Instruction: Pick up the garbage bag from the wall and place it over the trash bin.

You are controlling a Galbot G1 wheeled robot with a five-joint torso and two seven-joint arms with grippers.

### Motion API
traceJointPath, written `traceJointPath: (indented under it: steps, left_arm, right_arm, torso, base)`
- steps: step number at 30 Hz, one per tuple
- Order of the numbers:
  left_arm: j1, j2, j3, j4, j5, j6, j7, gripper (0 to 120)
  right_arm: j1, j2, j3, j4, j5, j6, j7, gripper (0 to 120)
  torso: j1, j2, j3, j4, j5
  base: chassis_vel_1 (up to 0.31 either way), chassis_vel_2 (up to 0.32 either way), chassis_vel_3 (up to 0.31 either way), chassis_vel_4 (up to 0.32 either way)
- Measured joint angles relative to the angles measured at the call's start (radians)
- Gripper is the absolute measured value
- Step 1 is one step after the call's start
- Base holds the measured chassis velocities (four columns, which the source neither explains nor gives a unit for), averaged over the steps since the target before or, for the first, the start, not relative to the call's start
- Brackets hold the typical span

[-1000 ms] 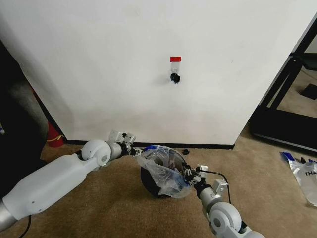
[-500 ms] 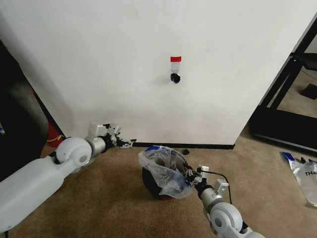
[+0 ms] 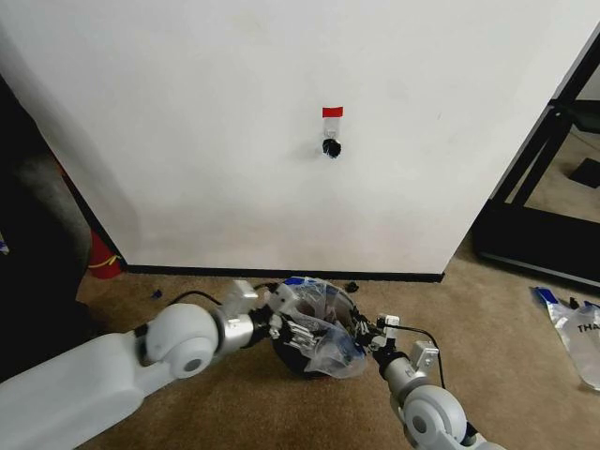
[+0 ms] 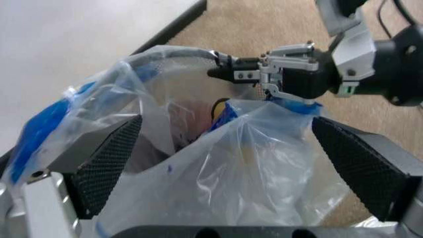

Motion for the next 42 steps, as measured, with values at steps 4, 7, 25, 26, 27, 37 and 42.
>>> traceJointPath:
  steps: [4, 7, 25, 26, 27, 37, 42]
  left_arm:
    - [-0.048, -0.022, 0.048, 0.023, 0.003, 0.002, 0.005, 97]
    - [-0.07, -0.031, 0.08, 0.036, 0.006, 0.003, 0.012, 93]
    - [-0.111, -0.041, 0.178, 0.111, 0.07, 0.001, 0.039, 32]
    - [-0.109, -0.039, 0.181, 0.111, 0.074, -0.002, 0.038, 24]
    - [-0.109, -0.039, 0.181, 0.111, 0.074, -0.002, 0.038, 24]
    - [-0.072, -0.022, 0.168, 0.103, 0.082, -0.012, 0.031, 0]
    - [-0.004, 0.006, 0.106, 0.078, 0.086, -0.023, 0.024, 0]
  right_arm:
    - [-0.004, -0.001, 0.002, 0.001, -0.001, 0.0, 0.0, 1]
    - [-0.004, 0.001, 0.003, 0.001, -0.001, 0.0, 0.0, 1]
    - [0.01, 0.007, -0.007, -0.008, 0.0, -0.003, 0.004, 1]
    - [0.011, 0.006, -0.007, -0.008, 0.002, -0.003, 0.004, 1]
    - [0.011, 0.006, -0.007, -0.008, 0.002, -0.003, 0.004, 1]
    - [0.013, 0.011, -0.005, -0.009, 0.007, -0.003, 0.008, 1]
    - [0.014, 0.017, 0.0, -0.01, 0.017, -0.004, 0.016, 1]
  torso:
    - [0.0, 0.0, 0.0, 0.0, 0.0002]
    - [0.0, 0.0, 0.0, 0.0002, 0.0001]
    - [0.0, 0.0, 0.0, 0.0002, 0.0]
    - [0.0, 0.0, 0.0, 0.0002, 0.0]
    - [0.0, 0.0, 0.0, 0.0002, 0.0]
    - [0.0, 0.0, 0.0, 0.0002, -0.0001]
    - [0.0, 0.0, 0.0, 0.0, -0.0001]
  base:
    - [0.0, 0.0, 0.0, 0.0]
    - [0.0, 0.0, 0.0, 0.0]
    - [0.0, 0.0, 0.0, 0.0]
    - [0.0, 0.0, 0.0, 0.0]
    - [0.0, 0.0, 0.0, 0.0]
    - [0.0, 0.0, 0.0, 0.0]
    - [0.0, 0.0, 0.0, 0.0]
